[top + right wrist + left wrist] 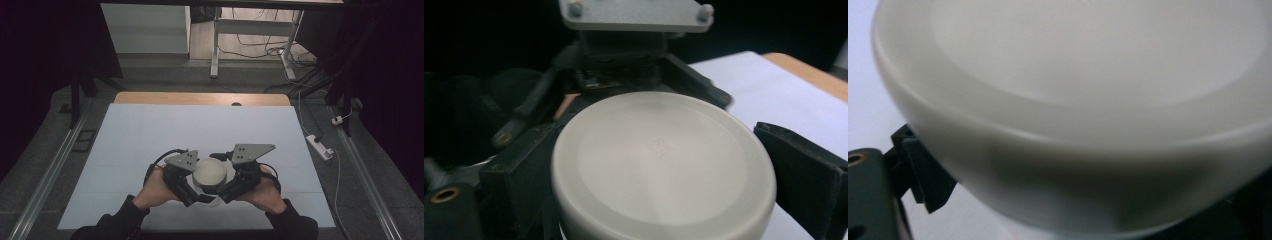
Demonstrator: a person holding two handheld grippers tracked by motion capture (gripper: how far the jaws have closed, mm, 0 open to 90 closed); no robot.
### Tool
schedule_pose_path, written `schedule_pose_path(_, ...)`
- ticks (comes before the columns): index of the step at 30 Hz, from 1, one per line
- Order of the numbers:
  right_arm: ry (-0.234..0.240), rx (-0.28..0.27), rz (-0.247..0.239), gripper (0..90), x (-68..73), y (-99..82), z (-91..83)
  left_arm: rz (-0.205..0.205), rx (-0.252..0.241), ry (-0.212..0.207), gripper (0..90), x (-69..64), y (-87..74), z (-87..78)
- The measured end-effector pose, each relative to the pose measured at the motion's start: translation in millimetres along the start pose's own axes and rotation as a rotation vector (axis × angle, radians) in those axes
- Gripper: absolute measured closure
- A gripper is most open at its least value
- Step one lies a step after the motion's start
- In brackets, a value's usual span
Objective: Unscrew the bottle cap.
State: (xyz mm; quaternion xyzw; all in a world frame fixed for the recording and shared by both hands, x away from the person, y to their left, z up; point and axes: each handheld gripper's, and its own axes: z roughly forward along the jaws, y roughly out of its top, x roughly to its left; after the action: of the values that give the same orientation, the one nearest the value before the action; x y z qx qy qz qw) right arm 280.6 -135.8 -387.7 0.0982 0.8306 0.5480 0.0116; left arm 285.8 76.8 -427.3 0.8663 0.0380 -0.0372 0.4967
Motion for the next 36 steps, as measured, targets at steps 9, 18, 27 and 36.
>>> schedule_pose_path(9, 0.137, 0.012, -0.067, 6.9, 0.8, -1.5, -4.1, 0.055, 0.02, -0.04, 7.3, -5.8, 1.9, 3.2)
schedule_pose_path(18, -0.078, -0.007, -0.015, 0.0, 1.1, 2.1, -5.0, -0.06, 0.014, 0.151, 7.3, 3.0, -1.4, -2.4)
schedule_pose_path(27, -0.228, 0.049, 0.032, 3.9, 3.8, -4.7, 16.3, -0.08, 0.043, 0.22, 7.3, 0.4, -0.4, 4.1)
schedule_pose_path(36, -0.218, 0.031, 0.024, 6.5, 5.9, -6.8, 16.3, -0.063, 0.042, 0.197, 7.4, 0.9, -1.9, 4.0)
